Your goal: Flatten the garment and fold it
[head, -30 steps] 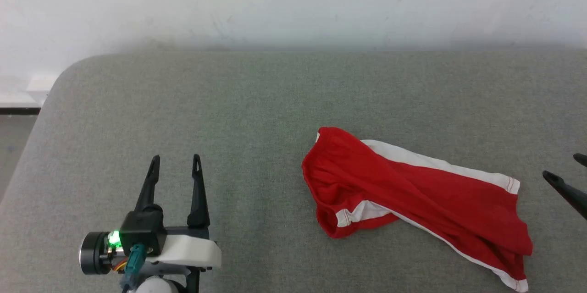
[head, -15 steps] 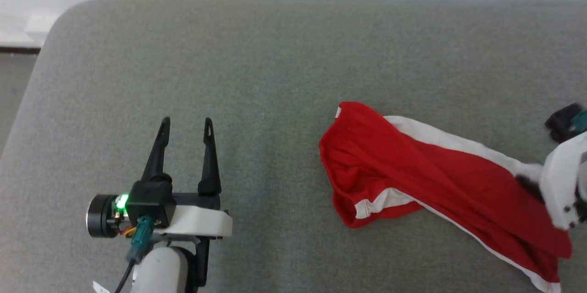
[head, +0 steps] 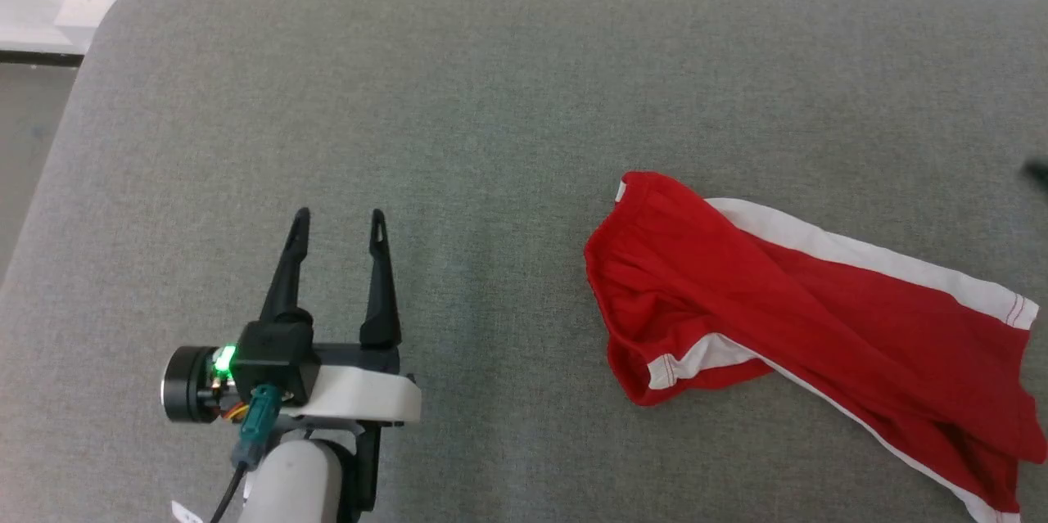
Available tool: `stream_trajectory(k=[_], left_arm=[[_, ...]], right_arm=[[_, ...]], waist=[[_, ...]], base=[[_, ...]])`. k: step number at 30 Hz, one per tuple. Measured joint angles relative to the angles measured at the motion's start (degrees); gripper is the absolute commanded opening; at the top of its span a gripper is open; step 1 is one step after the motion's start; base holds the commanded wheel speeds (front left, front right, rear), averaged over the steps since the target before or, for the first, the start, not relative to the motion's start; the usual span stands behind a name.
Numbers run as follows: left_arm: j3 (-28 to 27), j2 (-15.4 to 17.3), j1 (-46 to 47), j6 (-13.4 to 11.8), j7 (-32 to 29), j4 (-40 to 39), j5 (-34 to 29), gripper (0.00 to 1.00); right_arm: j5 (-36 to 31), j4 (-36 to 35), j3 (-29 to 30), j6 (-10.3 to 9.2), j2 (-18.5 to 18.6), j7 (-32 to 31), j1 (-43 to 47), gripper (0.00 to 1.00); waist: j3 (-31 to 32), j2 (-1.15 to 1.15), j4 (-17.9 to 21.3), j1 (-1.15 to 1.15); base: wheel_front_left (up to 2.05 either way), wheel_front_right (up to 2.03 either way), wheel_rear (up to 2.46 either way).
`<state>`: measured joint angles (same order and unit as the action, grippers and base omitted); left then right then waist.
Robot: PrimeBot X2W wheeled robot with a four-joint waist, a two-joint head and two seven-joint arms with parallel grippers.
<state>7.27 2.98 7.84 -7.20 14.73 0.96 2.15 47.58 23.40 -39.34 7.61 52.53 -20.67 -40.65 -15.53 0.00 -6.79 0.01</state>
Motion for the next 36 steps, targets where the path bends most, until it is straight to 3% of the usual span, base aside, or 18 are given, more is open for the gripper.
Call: stream_trajectory(k=[3,12,13,14,18,23,26,30,36], left_arm=[[1.00,0.00,1.17,0.01,0.00,-0.18,0.31,1.00],[2.42,-0.02,3.23,-0.49,0.00,-0.30,0.48,1.00],[2.35,-0.01,3.17,-0.57,0.00,-0.23,0.48,1.00],[2.22,-0.01,3.07,-0.80,0.00,-0.15,0.48,1.00],[1.59,-0.01,1.52,-0.99,0.00,0.04,0.47,1.00],[1.09,0.00,0.45,-0.96,0.00,-0.03,0.45,1.00],[1.15,-0.02,0.46,-0.91,0.00,-0.15,0.45,1.00],[1.37,-0.02,0.50,-0.90,0.00,-0.30,0.46,1.00],[2.25,-0.03,1.26,-0.43,0.00,-0.36,0.48,1.00]], right_arm=[[-0.52,2.42,2.60,0.00,0.30,2.63,-4.69,0.00],[-0.52,11.50,0.19,0.00,-3.88,-1.54,-6.08,0.00],[-0.42,11.71,0.13,0.00,-4.00,-1.20,-6.09,0.27],[0.08,11.46,0.04,0.00,-4.00,-0.96,-6.09,1.00],[5.44,5.02,-1.21,-0.01,-1.88,-3.78,-6.04,1.00],[9.17,-7.36,-5.39,-0.01,6.47,-11.28,-5.25,1.00],[11.04,-13.14,-7.71,-0.01,9.02,-14.16,-3.95,1.00],[12.04,-15.01,-8.61,-0.01,7.98,-14.13,-3.65,1.00],[10.20,-9.85,-12.30,-0.01,1.32,-13.35,-3.49,1.00]], waist=[[-0.88,0.00,-0.32,0.00],[-3.50,0.00,-3.19,0.01],[-3.38,0.00,-3.32,0.02],[-3.18,0.00,-3.40,0.01],[-1.83,0.00,-3.25,0.00],[0.49,0.00,-2.01,-0.02],[1.23,0.00,-1.29,-0.02],[1.11,0.00,-1.00,-0.02],[-0.70,0.00,-1.94,0.00]], base=[[0.00,0.00,0.00],[0.00,0.00,0.00],[0.00,0.00,0.00],[0.00,0.00,0.00],[0.00,0.00,0.00],[0.00,0.00,0.00],[0.00,0.00,0.00],[0.00,0.00,0.00],[0.00,0.00,0.00]])
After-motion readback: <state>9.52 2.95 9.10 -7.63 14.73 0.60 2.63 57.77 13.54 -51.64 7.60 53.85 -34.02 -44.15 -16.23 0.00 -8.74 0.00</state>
